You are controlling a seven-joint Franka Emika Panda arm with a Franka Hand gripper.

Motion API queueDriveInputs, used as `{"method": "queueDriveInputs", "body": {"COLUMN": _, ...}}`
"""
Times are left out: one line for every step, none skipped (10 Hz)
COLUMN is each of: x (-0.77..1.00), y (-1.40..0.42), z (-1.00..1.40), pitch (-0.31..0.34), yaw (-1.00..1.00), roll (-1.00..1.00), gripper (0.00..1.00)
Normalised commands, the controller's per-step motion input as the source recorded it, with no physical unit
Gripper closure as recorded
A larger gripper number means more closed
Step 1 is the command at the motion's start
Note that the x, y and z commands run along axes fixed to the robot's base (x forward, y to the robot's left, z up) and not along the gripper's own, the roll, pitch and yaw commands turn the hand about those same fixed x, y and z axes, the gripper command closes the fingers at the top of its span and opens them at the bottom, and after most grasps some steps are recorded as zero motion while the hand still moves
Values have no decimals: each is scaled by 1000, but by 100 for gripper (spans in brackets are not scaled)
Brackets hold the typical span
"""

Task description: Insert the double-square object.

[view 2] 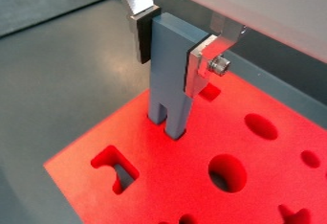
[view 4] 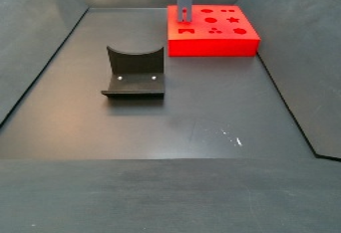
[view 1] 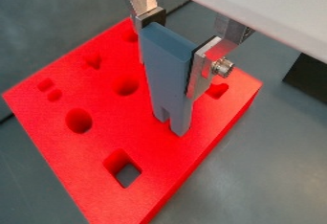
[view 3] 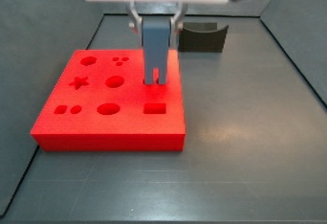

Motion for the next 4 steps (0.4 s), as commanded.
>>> {"method": "queueDriveInputs", "body": {"x": 206, "y": 0, "z": -677, "pitch": -57, "yaw": 0, "roll": 50, "gripper": 100}}
{"method": "queueDriveInputs", "body": {"x": 151, "y": 0, "z": -769, "pitch": -83, "yaw": 0, "roll": 69, "gripper": 100}}
{"method": "queueDriveInputs", "body": {"x": 103, "y": -23, "z": -257, "pitch": -13, "yaw": 0, "roll": 43, "gripper": 100}}
{"method": "queueDriveInputs", "body": {"x": 0, "y": 0, "z": 0, "pitch": 0, "yaw": 0, "roll": 0, "gripper": 100}}
